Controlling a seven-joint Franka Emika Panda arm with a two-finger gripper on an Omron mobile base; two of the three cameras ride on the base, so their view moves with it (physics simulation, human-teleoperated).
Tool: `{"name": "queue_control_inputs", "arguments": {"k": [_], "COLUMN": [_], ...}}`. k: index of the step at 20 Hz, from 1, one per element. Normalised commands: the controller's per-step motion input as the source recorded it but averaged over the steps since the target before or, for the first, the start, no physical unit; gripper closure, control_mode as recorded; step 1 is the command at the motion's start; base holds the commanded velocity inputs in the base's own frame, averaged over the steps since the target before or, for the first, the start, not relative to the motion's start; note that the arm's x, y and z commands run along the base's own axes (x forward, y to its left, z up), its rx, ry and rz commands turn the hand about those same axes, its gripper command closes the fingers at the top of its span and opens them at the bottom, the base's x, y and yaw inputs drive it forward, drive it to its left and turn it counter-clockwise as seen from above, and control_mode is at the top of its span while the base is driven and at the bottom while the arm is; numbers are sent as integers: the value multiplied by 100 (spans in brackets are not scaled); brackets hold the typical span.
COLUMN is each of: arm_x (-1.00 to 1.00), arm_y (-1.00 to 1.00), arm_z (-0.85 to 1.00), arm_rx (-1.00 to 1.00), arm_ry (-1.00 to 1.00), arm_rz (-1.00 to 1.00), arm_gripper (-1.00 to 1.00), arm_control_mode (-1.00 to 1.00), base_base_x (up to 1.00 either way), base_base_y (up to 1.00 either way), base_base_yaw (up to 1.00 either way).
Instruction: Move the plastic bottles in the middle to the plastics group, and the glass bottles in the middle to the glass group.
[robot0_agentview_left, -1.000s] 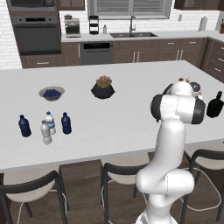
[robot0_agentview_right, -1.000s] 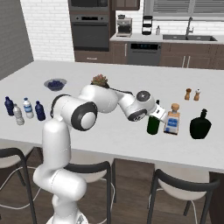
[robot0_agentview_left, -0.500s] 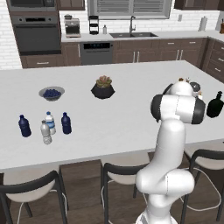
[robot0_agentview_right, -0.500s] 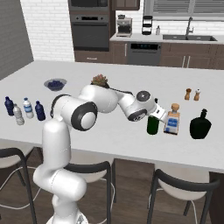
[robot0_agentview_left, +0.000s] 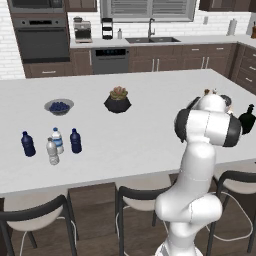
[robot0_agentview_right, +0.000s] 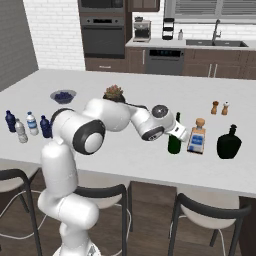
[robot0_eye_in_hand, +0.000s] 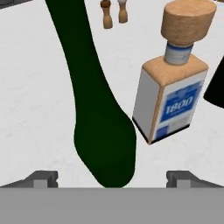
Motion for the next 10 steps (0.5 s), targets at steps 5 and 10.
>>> {"name": "queue_control_inputs", "arguments": {"k": [5,10], "arm_x": [-56,-36], "arm_y": [41,11], "arm_z": [75,99], "arm_rx": [-2,-2], "arm_ry": [-6,-5], "arm_rz": [0,0], "arm_gripper": [-100,-100], "arm_control_mode": [-100,-100], "base_base_x": [0,0], "base_base_y": [0,0], "base_base_yaw": [0,0]}}
